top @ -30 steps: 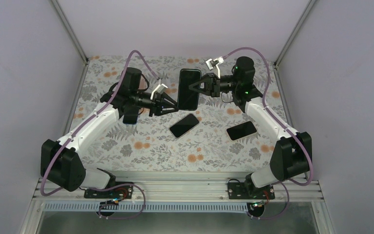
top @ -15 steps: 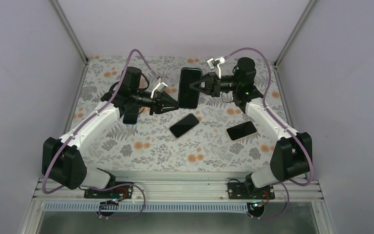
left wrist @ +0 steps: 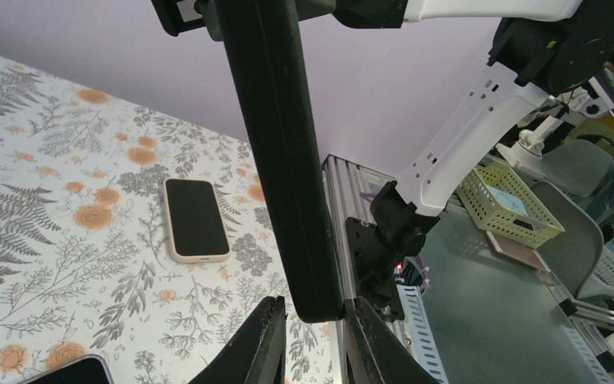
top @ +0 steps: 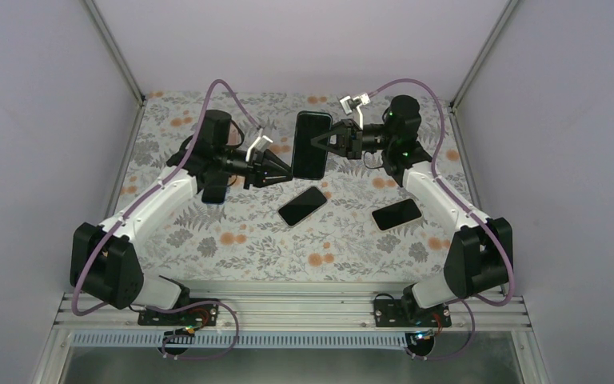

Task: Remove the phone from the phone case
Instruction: Remove the phone case from the phone.

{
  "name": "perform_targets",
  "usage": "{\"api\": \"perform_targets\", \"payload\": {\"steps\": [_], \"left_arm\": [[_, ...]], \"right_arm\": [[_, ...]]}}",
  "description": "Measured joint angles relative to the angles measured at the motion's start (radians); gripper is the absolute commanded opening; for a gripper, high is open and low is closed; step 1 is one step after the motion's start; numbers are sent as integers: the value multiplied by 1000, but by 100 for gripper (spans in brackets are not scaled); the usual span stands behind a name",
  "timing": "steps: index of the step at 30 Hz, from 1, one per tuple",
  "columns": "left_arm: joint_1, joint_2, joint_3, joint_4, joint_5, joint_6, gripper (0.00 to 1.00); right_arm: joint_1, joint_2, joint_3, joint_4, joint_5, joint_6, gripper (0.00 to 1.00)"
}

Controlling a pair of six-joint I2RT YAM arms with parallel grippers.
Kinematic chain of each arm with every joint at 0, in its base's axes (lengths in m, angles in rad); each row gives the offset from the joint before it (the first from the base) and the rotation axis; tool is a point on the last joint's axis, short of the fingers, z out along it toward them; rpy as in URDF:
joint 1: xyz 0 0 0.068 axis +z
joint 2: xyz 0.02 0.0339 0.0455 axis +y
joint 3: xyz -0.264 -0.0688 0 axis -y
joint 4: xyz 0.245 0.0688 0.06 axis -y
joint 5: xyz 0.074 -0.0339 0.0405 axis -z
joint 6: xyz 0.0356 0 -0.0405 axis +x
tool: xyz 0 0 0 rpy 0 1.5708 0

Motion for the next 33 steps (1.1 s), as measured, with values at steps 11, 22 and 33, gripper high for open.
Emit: {"api": "perform_targets", "payload": {"steps": [11, 22, 33], "left_arm": [[12, 29, -7, 35, 54, -26, 18], [18, 35, -12, 61, 76, -45, 18], [34, 37, -35, 80, 77, -54, 19]], "right_arm": [[1, 0, -3, 5, 0, 1, 4], [1, -2, -3, 6, 3, 0, 4], [8, -9, -3, -8, -6, -12, 4]]}}
